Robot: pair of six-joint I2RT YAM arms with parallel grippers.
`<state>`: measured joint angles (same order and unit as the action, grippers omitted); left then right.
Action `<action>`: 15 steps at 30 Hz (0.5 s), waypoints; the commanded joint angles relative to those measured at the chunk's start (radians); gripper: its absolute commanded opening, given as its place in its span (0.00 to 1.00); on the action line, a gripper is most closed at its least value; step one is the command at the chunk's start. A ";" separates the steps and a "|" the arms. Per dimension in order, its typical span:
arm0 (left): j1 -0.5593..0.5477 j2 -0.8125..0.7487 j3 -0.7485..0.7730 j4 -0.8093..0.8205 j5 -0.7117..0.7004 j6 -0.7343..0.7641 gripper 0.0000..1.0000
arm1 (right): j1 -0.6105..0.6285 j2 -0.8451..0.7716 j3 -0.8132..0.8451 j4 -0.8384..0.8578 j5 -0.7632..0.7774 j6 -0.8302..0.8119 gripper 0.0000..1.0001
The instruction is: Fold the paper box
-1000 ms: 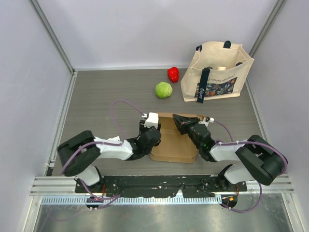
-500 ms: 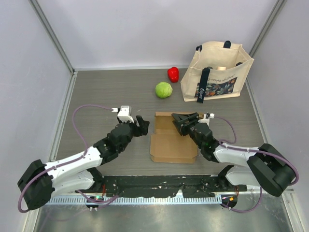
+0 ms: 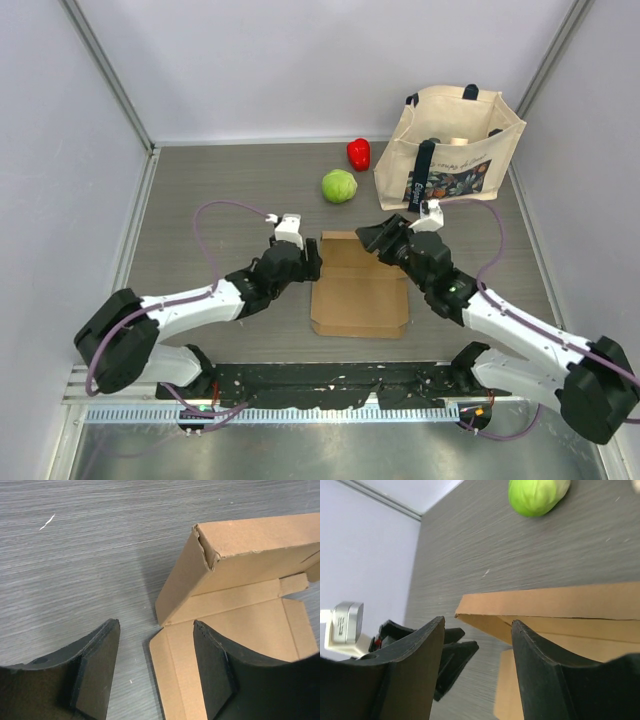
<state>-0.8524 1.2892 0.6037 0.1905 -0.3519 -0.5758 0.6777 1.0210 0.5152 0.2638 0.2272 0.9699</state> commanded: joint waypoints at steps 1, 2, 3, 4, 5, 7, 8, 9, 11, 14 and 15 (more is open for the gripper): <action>-0.007 0.081 0.085 0.061 -0.045 0.060 0.61 | -0.015 -0.096 0.097 -0.368 0.078 -0.367 0.61; -0.008 0.087 0.093 0.067 -0.056 0.070 0.56 | -0.017 -0.136 0.098 -0.405 0.122 -0.388 0.61; -0.014 0.102 0.097 0.087 -0.061 0.079 0.55 | -0.018 -0.156 0.098 -0.467 0.147 -0.392 0.61; -0.016 0.108 0.102 0.086 -0.067 0.085 0.55 | -0.020 -0.171 0.097 -0.491 0.165 -0.393 0.61; -0.020 0.113 0.110 0.089 -0.079 0.088 0.55 | -0.021 -0.192 0.098 -0.512 0.184 -0.381 0.60; -0.028 0.142 0.119 0.096 -0.094 0.096 0.55 | -0.024 -0.196 0.112 -0.580 0.239 -0.356 0.60; -0.031 0.153 0.134 0.090 -0.114 0.102 0.54 | -0.024 -0.191 0.120 -0.603 0.260 -0.350 0.59; -0.042 0.160 0.139 0.092 -0.122 0.111 0.54 | -0.024 -0.181 0.135 -0.642 0.305 -0.347 0.59; -0.054 0.186 0.154 0.096 -0.146 0.134 0.52 | -0.033 -0.165 0.146 -0.669 0.342 -0.358 0.59; -0.074 0.220 0.174 0.096 -0.194 0.157 0.49 | -0.078 -0.156 0.180 -0.683 0.318 -0.385 0.60; -0.080 0.228 0.177 0.096 -0.211 0.165 0.48 | -0.099 -0.157 0.198 -0.683 0.295 -0.385 0.60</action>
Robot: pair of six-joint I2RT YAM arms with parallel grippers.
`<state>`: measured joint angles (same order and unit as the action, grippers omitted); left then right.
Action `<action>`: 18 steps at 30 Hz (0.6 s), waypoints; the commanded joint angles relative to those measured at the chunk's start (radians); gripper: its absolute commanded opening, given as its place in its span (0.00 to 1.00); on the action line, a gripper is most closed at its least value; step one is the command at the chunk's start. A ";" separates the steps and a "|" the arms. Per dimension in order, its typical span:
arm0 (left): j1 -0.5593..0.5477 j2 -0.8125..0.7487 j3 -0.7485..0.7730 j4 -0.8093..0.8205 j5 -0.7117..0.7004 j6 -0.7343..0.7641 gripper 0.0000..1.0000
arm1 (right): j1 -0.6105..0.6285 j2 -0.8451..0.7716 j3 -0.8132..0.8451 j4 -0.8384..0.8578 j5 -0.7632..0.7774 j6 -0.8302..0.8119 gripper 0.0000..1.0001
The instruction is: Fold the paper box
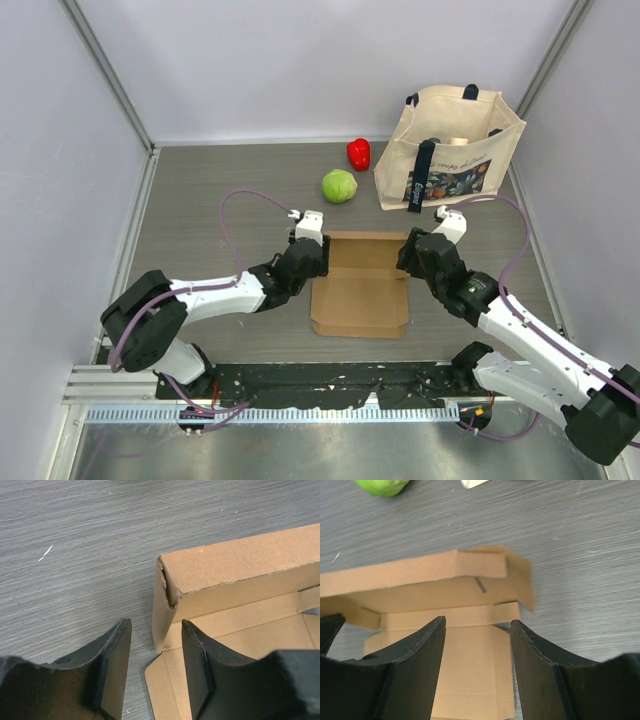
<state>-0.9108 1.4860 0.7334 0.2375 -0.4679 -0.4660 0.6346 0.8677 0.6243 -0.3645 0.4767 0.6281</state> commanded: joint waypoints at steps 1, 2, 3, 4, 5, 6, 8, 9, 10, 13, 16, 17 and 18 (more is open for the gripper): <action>-0.023 0.037 0.050 0.051 -0.103 0.059 0.47 | -0.085 -0.013 0.098 -0.053 -0.014 -0.036 0.60; -0.025 0.048 0.052 0.057 -0.109 0.063 0.46 | -0.111 -0.016 0.107 -0.050 -0.059 -0.038 0.60; -0.031 0.051 0.054 0.060 -0.120 0.070 0.45 | -0.172 -0.016 0.121 -0.033 -0.097 -0.038 0.60; -0.033 0.053 0.055 0.060 -0.133 0.073 0.43 | -0.194 -0.009 0.129 -0.025 -0.168 -0.057 0.60; -0.034 0.056 0.057 0.062 -0.143 0.076 0.41 | -0.214 0.004 0.141 -0.024 -0.191 -0.068 0.60; -0.039 0.057 0.055 0.063 -0.152 0.081 0.40 | -0.242 0.020 0.185 -0.045 -0.210 -0.077 0.60; -0.043 0.059 0.055 0.069 -0.178 0.087 0.33 | -0.250 0.074 0.228 -0.073 -0.240 -0.114 0.60; -0.049 0.063 0.055 0.071 -0.189 0.092 0.31 | -0.250 0.095 0.265 -0.094 -0.251 -0.123 0.60; -0.053 0.063 0.055 0.075 -0.214 0.105 0.26 | -0.250 0.114 0.284 -0.106 -0.263 -0.128 0.60; -0.069 0.063 0.052 0.092 -0.258 0.130 0.13 | -0.250 0.183 0.334 -0.142 -0.303 -0.140 0.59; -0.079 0.060 0.049 0.103 -0.290 0.139 0.05 | -0.250 0.195 0.327 -0.116 -0.346 -0.133 0.58; -0.086 0.057 0.047 0.106 -0.308 0.142 0.03 | -0.250 0.198 0.324 -0.097 -0.372 -0.130 0.58; -0.089 0.059 0.043 0.111 -0.322 0.142 0.00 | -0.250 0.209 0.321 -0.088 -0.419 -0.120 0.58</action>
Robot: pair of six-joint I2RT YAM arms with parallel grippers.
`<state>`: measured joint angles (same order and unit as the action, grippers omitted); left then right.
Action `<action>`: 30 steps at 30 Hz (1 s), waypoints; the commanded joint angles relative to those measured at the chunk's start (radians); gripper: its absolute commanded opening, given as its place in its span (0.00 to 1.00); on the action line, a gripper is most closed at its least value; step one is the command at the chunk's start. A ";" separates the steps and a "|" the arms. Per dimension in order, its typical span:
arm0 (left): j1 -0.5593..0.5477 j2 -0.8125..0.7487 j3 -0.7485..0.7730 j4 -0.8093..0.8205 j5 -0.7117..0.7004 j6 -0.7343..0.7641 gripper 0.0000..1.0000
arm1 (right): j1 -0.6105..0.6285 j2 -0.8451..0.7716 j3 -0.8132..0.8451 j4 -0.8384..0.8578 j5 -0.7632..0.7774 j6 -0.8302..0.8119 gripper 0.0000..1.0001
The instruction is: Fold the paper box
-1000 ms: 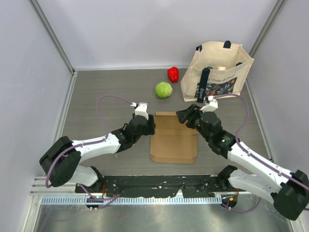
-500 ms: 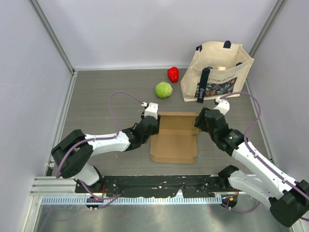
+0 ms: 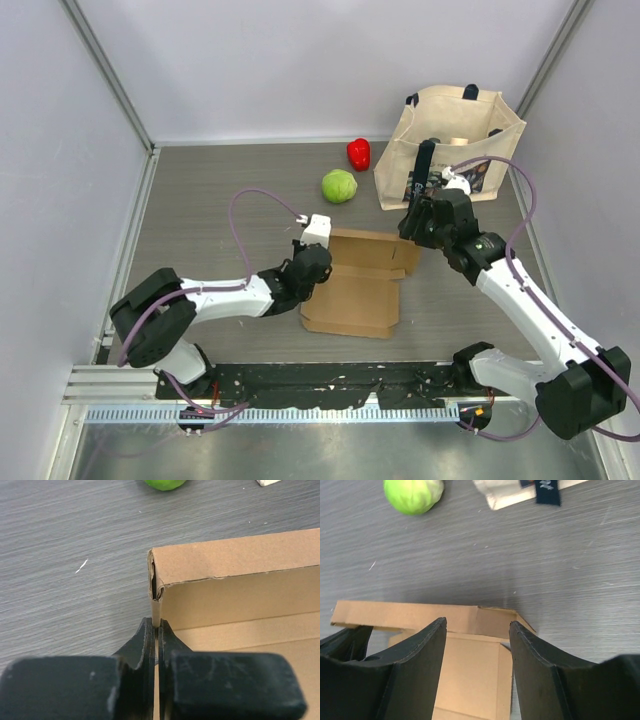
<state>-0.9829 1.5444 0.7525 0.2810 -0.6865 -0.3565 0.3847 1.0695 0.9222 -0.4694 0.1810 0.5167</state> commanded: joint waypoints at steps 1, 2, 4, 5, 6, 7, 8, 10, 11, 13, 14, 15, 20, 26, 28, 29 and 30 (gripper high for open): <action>-0.022 -0.003 0.018 0.076 -0.111 0.037 0.00 | 0.002 0.015 0.024 0.020 -0.135 -0.003 0.58; -0.026 -0.006 0.004 0.101 -0.119 0.042 0.00 | 0.000 0.020 0.023 0.025 -0.140 0.002 0.58; -0.026 -0.006 -0.010 0.110 -0.139 0.036 0.00 | 0.000 0.029 0.020 0.025 -0.121 0.005 0.58; -0.026 -0.009 -0.013 0.109 -0.143 0.027 0.00 | 0.000 0.029 0.018 0.022 -0.118 0.008 0.58; -0.026 -0.010 -0.016 0.110 -0.151 0.021 0.00 | 0.000 0.027 0.011 0.023 -0.118 0.012 0.58; -0.026 -0.015 -0.028 0.113 -0.153 0.013 0.00 | 0.000 0.024 0.006 0.025 -0.139 0.031 0.58; -0.026 -0.020 -0.034 0.125 -0.156 0.008 0.00 | 0.000 0.021 -0.002 0.040 -0.152 0.042 0.58; -0.026 -0.026 -0.054 0.141 -0.156 -0.001 0.00 | -0.007 0.011 -0.035 0.063 -0.167 0.072 0.58; -0.026 -0.029 -0.058 0.152 -0.156 -0.002 0.00 | -0.012 0.009 -0.046 0.090 -0.201 0.075 0.58; -0.026 -0.032 -0.062 0.156 -0.154 -0.012 0.00 | -0.030 0.007 -0.078 0.118 -0.236 0.078 0.58; -0.026 -0.032 -0.061 0.155 -0.153 -0.012 0.00 | -0.036 0.009 -0.089 0.152 -0.268 0.088 0.57; -0.026 -0.038 -0.064 0.153 -0.148 -0.013 0.00 | -0.040 0.012 -0.109 0.167 -0.282 0.092 0.58; -0.026 -0.056 -0.081 0.162 -0.142 -0.018 0.00 | -0.067 0.027 -0.149 0.241 -0.299 0.100 0.57; -0.026 -0.075 -0.094 0.159 -0.133 -0.041 0.00 | -0.127 0.017 -0.250 0.423 -0.448 0.264 0.57; -0.026 -0.079 -0.100 0.159 -0.130 -0.047 0.00 | -0.144 -0.014 -0.318 0.510 -0.489 0.372 0.57; -0.026 -0.081 -0.102 0.158 -0.128 -0.048 0.00 | -0.153 -0.019 -0.354 0.584 -0.498 0.403 0.57; -0.028 -0.081 -0.102 0.156 -0.125 -0.053 0.00 | -0.165 -0.025 -0.370 0.612 -0.505 0.437 0.57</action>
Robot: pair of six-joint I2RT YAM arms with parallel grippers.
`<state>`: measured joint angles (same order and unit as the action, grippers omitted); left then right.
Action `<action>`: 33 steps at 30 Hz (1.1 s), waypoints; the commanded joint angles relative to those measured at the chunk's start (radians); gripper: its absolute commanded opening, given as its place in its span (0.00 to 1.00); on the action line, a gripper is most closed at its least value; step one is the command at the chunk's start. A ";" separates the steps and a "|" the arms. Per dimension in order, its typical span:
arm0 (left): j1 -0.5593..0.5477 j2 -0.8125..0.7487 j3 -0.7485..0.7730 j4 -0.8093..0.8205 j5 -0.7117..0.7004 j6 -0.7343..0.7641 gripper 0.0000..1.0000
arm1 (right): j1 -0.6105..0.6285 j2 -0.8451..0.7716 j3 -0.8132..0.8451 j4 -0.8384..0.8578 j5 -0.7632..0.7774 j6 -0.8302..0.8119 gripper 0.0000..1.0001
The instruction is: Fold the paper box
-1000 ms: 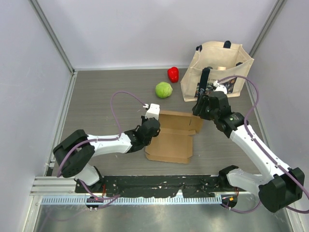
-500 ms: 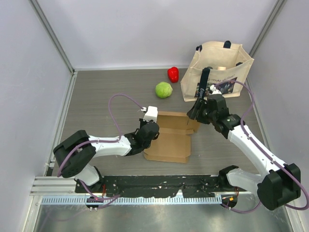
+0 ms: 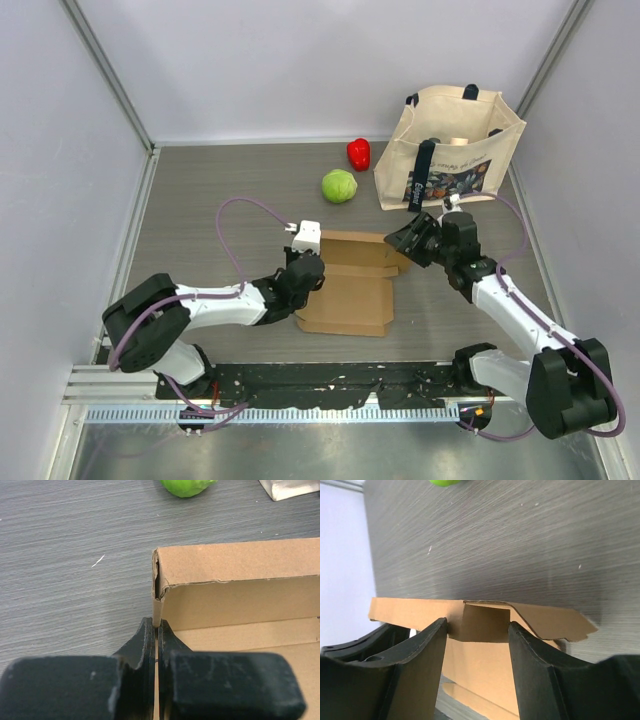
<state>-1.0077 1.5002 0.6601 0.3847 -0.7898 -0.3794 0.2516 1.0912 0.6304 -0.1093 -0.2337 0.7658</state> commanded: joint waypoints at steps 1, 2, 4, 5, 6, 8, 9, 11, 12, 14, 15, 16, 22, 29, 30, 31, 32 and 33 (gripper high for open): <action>-0.003 -0.037 -0.011 0.052 -0.020 -0.032 0.00 | -0.037 -0.048 -0.089 0.276 -0.104 0.234 0.56; -0.005 -0.038 -0.013 0.051 -0.019 -0.032 0.00 | -0.040 -0.044 -0.098 0.324 -0.110 0.259 0.56; -0.003 -0.040 -0.014 0.051 -0.017 -0.033 0.00 | -0.044 -0.021 -0.115 0.359 -0.134 0.292 0.54; -0.005 -0.041 -0.016 0.051 -0.016 -0.035 0.00 | -0.046 -0.011 -0.118 0.382 -0.142 0.318 0.53; -0.006 -0.040 -0.016 0.051 -0.015 -0.035 0.00 | -0.045 -0.004 -0.117 0.393 -0.148 0.331 0.53; -0.009 -0.043 -0.016 0.051 -0.015 -0.035 0.00 | -0.044 0.012 -0.120 0.431 -0.164 0.360 0.51; -0.011 -0.043 -0.017 0.052 -0.015 -0.035 0.00 | -0.044 0.015 -0.118 0.439 -0.170 0.369 0.50; -0.012 -0.040 -0.016 0.052 -0.014 -0.035 0.00 | -0.045 0.019 -0.115 0.447 -0.171 0.377 0.48; -0.014 -0.038 -0.016 0.052 -0.014 -0.035 0.00 | -0.044 0.021 -0.115 0.448 -0.171 0.375 0.47; -0.017 -0.038 -0.013 0.052 -0.014 -0.038 0.00 | -0.045 0.024 -0.121 0.451 -0.168 0.383 0.43; -0.017 -0.038 -0.014 0.052 -0.015 -0.038 0.00 | -0.044 0.030 -0.124 0.457 -0.170 0.391 0.41; -0.020 -0.038 -0.013 0.054 -0.015 -0.038 0.00 | -0.046 0.033 -0.127 0.464 -0.170 0.397 0.36; -0.023 -0.049 -0.022 0.042 -0.043 -0.061 0.00 | -0.044 0.033 -0.195 0.557 -0.119 0.464 0.01; -0.023 -0.069 -0.053 0.052 -0.094 -0.108 0.00 | -0.058 0.105 -0.308 0.814 -0.168 0.520 0.09; -0.023 -0.069 -0.054 0.056 -0.097 -0.111 0.00 | -0.058 0.105 -0.311 0.813 -0.173 0.497 0.33; -0.023 -0.069 -0.056 0.052 -0.106 -0.113 0.00 | -0.058 0.101 -0.299 0.766 -0.183 0.457 0.40; -0.023 -0.069 -0.056 0.046 -0.109 -0.116 0.00 | -0.057 0.061 -0.282 0.635 -0.176 0.370 0.43; -0.023 -0.072 -0.053 0.036 -0.114 -0.119 0.00 | -0.057 0.027 -0.278 0.575 -0.162 0.322 0.49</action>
<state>-1.0275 1.4700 0.6067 0.3847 -0.8249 -0.4648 0.1989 1.1946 0.3351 0.5591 -0.3927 1.2427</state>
